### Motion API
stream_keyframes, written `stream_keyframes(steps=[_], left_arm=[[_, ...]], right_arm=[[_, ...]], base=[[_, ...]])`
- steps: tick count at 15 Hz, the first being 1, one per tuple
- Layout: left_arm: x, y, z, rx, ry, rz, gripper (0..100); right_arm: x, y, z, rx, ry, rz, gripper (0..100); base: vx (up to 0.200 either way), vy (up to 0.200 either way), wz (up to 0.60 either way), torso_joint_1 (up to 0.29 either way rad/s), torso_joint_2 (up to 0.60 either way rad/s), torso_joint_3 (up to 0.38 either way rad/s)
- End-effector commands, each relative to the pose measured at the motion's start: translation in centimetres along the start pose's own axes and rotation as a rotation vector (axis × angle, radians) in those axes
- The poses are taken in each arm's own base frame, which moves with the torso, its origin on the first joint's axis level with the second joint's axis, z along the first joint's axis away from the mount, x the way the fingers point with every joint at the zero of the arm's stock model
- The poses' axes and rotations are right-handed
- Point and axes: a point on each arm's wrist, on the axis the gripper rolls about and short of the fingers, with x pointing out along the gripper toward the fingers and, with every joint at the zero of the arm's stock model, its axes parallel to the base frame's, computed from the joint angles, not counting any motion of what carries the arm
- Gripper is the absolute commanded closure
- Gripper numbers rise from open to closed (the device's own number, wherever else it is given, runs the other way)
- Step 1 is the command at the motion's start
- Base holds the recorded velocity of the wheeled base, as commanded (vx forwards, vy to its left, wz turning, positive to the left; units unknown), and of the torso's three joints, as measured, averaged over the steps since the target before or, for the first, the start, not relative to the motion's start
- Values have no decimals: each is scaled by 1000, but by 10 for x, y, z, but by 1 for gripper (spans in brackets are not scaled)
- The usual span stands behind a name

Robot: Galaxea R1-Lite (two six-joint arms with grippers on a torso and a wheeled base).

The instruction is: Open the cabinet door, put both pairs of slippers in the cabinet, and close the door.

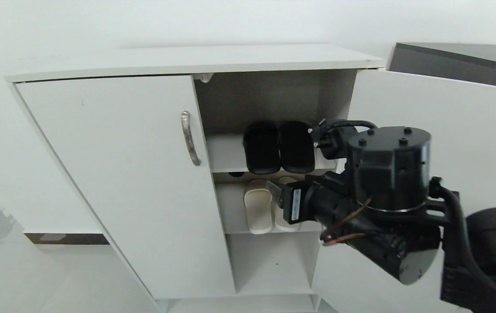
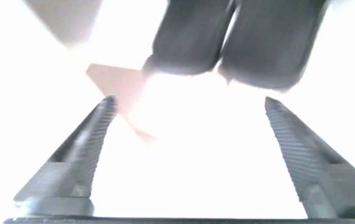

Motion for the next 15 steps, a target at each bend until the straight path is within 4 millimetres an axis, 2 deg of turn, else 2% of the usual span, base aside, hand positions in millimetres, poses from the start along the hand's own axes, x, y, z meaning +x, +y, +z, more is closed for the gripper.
stream_keyframes(steps=[1, 2, 3, 5, 8, 12, 15], left_arm=[[0, 0, 0, -2, 1, 0, 100], [0, 0, 0, 1, 1, -2, 100], [0, 0, 0, 1, 1, -2, 100], [0, 0, 0, 1, 1, -3, 100], [0, 0, 0, 1, 1, -5, 100], [0, 0, 0, 0, 1, -2, 100], [0, 0, 0, -2, 1, -2, 100]], right_arm=[[-49, 0, 4, 1, -5, 128, 100], [-61, 0, 3, -1, 10, 192, 100], [-63, -3, -4, -8, 40, 226, 100], [-57, -15, -11, 9, 79, 222, 100], [-54, -27, -25, 31, 152, 325, 100], [-45, -29, -39, 37, 113, 338, 100], [-42, -28, -43, 32, 124, 336, 100]], base=[[-200, 0, 0, -2, 2, 2], [-200, 0, 0, 2, 7, -2], [-200, 0, 0, -2, 12, 7], [-200, 0, 0, -2, 10, 7], [-200, 0, 0, 2, -1, 4], [-200, 0, 0, 1, 0, 4], [0, 0, 0, 0, 0, 0]])
